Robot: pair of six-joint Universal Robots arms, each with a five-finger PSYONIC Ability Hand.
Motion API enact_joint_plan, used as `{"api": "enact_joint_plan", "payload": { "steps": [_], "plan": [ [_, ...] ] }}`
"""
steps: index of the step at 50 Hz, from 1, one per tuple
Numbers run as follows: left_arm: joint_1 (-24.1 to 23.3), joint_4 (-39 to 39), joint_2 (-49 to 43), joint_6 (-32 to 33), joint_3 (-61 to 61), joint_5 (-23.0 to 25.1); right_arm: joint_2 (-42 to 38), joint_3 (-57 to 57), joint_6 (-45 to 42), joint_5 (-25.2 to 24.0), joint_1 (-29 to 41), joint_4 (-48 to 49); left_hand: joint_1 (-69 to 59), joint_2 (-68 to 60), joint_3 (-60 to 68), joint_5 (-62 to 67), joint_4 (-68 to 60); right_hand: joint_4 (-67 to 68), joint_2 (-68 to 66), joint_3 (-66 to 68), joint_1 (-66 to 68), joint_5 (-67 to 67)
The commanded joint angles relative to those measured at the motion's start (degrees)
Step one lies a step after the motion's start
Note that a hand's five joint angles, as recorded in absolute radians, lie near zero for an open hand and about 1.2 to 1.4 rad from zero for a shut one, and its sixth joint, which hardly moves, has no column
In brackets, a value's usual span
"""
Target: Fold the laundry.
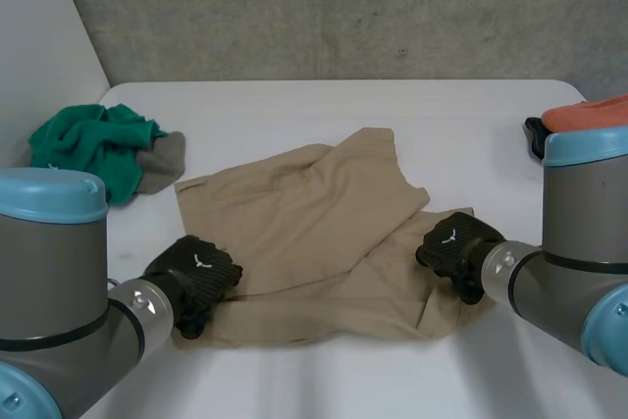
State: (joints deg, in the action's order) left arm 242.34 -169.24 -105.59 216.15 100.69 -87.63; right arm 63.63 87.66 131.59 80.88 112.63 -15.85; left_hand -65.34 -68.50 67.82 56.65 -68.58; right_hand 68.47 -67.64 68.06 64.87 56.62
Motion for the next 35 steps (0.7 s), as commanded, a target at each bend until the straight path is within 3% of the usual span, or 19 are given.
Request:
{"api": "enact_joint_plan", "payload": {
  "steps": [1, 5, 6, 11, 17, 22, 25, 30, 35],
  "plan": [
    [-0.03, 0.05, -0.41, 0.23, -0.14, -0.61, 1.58, 0.23, 0.95, 0.42, 0.05, -0.23, -14.66, -11.5, 12.18, 13.35, -11.42, 11.53, -12.36, 11.94, 15.13, 13.38],
    [0.32, -0.3, -1.55, 2.86, -1.72, -1.05, 3.77, 1.1, 2.0, 0.16, 0.23, -1.46, -14.66, -11.5, 12.18, 13.35, -11.42, -33.63, 32.79, -33.21, -30.03, -31.78],
    [1.28, -1.34, -1.99, 4.53, -3.12, -1.48, 5.26, 1.46, 2.78, -0.1, -0.04, -1.64, -14.66, -11.5, 12.18, 13.35, -11.42, -58.47, 57.64, -58.06, -54.87, -56.62],
    [5.59, -9.95, -1.82, 6.48, -9.62, -3.77, 9.05, 1.81, 7.35, -2.3, -1.79, -1.11, -14.66, -11.5, 12.18, 13.35, -11.42, -58.47, 57.64, -58.06, -54.87, -56.62],
    [8.49, -26.2, 0.2, 2.09, -18.15, -3.6, 12.83, 1.99, 13.86, -4.85, -4.87, 0.47, -14.66, -11.5, 12.18, 13.35, -11.42, -58.47, 57.64, -58.06, -54.87, -56.62],
    [8.67, -39.29, 1.36, -2.74, -27.71, 1.48, 14.85, 2.51, 16.59, -5.55, -7.59, 1.96, -14.66, -11.5, 12.18, 13.35, -11.42, -58.47, 57.64, -58.06, -54.87, -56.62],
    [7.97, -41.69, 0.12, -6.87, -31.25, 4.65, 14.85, 2.95, 16.59, -5.73, -8.21, 2.4, -14.66, -11.5, 12.18, 13.35, -11.42, -58.47, 57.64, -58.06, -54.87, -56.62],
    [5.6, -41.08, -3.21, -20.47, -34.68, 13.78, 14.77, 4.7, 16.5, -5.91, -9.7, 3.01, -14.66, -11.5, 12.18, 13.35, -11.42, -58.47, 57.64, -58.06, -54.87, -56.62],
    [2.53, -40.91, -7.17, -29.81, -33.02, 18.46, 13.89, 6.2, 16.42, -6.78, -10.85, 4.86, -14.66, -11.5, 12.18, 13.35, -11.42, -58.47, 57.64, -58.06, -54.87, -56.62]
  ]
}}
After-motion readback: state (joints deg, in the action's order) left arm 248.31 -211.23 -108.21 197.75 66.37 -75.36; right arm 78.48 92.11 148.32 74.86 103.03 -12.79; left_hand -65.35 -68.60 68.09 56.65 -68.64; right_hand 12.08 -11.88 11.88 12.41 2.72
